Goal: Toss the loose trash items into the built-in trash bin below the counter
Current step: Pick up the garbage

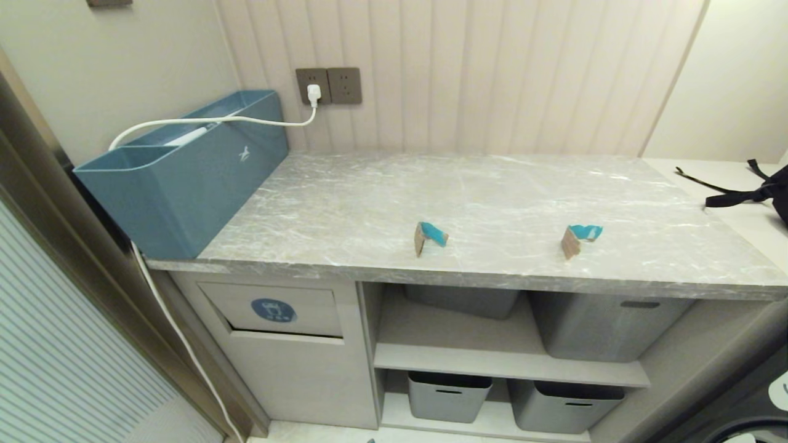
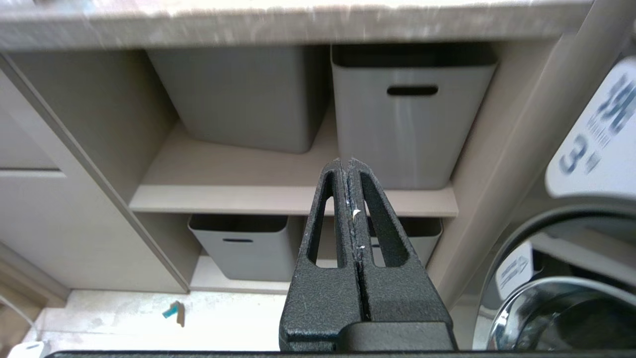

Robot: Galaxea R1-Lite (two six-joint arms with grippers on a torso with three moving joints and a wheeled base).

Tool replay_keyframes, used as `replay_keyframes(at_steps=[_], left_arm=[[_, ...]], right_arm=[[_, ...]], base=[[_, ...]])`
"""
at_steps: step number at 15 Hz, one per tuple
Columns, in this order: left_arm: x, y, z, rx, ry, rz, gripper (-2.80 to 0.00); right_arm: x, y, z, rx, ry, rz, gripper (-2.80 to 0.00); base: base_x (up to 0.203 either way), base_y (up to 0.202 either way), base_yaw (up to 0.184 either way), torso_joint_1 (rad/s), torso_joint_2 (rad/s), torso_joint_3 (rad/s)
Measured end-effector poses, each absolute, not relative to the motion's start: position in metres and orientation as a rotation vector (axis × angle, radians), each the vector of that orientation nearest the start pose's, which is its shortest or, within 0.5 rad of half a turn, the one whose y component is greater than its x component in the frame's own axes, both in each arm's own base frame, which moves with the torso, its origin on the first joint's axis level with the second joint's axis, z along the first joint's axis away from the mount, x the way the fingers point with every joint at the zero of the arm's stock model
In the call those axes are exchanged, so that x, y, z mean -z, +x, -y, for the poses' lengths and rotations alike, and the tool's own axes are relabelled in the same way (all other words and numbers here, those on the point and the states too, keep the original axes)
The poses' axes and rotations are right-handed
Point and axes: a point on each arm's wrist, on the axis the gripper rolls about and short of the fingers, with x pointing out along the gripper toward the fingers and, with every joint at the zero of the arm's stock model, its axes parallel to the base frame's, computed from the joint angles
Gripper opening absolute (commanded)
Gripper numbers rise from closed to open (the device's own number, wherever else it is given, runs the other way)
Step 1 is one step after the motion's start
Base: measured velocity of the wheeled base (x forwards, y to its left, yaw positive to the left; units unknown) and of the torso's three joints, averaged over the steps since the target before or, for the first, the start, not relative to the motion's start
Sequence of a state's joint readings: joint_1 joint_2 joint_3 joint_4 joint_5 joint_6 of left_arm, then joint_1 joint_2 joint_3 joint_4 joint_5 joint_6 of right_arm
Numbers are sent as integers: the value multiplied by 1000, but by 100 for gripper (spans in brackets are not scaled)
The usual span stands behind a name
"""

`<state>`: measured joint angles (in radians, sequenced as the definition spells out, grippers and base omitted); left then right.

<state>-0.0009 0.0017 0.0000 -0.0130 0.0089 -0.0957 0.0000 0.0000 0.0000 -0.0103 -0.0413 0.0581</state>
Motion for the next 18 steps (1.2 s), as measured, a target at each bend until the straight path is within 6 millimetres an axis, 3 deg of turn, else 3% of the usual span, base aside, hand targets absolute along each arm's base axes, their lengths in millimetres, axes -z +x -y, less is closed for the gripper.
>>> replay_keyframes(at_steps=[9, 13, 15, 18], left_arm=[[-82, -24, 0, 3, -80, 33, -280], [-144, -28, 3, 148, -93, 59, -280], [-179, -6, 5, 254, -105, -42, -280], [-219, 57, 12, 412, -133, -240, -280]], right_arm=[[-76, -23, 1, 41, 56, 9, -280], [-76, -23, 1, 40, 53, 10, -280], [-76, -23, 1, 39, 53, 10, -280], [-76, -23, 1, 40, 59, 10, -280]], base=[[0, 0, 0, 23, -49, -26], [0, 0, 0, 0, 0, 0], [0, 0, 0, 0, 0, 0], [0, 0, 0, 0, 0, 0]])
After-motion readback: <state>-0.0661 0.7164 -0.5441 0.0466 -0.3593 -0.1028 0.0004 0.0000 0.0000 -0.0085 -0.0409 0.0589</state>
